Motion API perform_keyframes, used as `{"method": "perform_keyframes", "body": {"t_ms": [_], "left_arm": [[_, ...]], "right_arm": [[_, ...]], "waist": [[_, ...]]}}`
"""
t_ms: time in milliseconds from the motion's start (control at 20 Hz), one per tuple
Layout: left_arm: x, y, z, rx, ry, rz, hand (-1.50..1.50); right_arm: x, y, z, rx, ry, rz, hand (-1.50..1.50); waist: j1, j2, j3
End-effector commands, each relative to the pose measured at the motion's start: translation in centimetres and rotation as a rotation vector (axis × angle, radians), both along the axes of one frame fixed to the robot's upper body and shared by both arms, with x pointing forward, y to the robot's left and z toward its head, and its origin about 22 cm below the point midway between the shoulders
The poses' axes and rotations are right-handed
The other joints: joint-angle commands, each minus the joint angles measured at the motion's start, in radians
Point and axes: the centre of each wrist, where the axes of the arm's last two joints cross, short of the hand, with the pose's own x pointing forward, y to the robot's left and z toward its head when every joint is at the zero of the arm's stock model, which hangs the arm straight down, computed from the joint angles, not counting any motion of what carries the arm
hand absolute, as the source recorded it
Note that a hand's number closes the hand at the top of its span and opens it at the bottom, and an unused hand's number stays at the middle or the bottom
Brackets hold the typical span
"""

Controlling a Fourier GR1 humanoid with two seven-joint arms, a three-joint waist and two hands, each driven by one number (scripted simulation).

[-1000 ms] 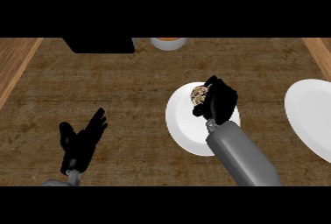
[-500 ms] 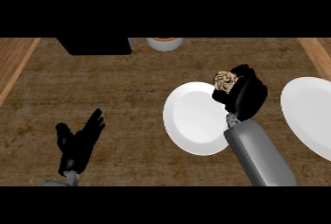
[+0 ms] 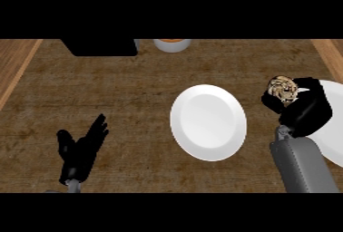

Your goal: Pick the cupcake from the plate and place it in the plate

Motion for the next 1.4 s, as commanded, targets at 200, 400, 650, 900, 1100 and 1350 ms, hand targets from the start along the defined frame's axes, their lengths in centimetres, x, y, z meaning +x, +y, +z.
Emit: {"method": "perform_keyframes", "body": {"t_ms": [200, 400, 650, 900, 1100, 1350], "left_arm": [[0.6, -0.4, 0.2, 0.007, -0.006, -0.024, 0.0], [-0.4, 0.9, -0.5, 0.002, -0.005, -0.009, 0.0], [0.9, 1.9, -0.4, 0.003, -0.009, -0.015, 0.0], [1.3, -2.5, 0.2, -0.005, -0.027, -0.03, 0.0], [1.2, -1.5, -0.1, -0.012, -0.011, -0.056, 0.0], [1.3, -1.0, 0.6, -0.008, -0.022, -0.057, 0.0]], "right_arm": [[-1.7, -11.7, -1.1, -0.037, -0.117, -0.224, 1.5], [-3.1, -15.1, -2.4, -0.034, -0.137, -0.255, 1.5], [-3.1, -20.1, -0.5, -0.042, -0.134, -0.261, 1.5], [-3.4, -23.9, 0.7, -0.031, -0.107, -0.234, 1.5], [-5.3, -25.0, -3.5, 0.216, 0.239, -0.266, -1.5], [-5.7, -26.3, -4.0, 0.272, 0.192, -0.139, -1.5]], "waist": [[0.012, 0.005, 0.001], [0.016, 0.005, 0.001], [0.018, 0.007, 0.002], [0.024, 0.009, 0.004], [0.044, 0.019, 0.004], [0.048, 0.018, 0.009]]}}
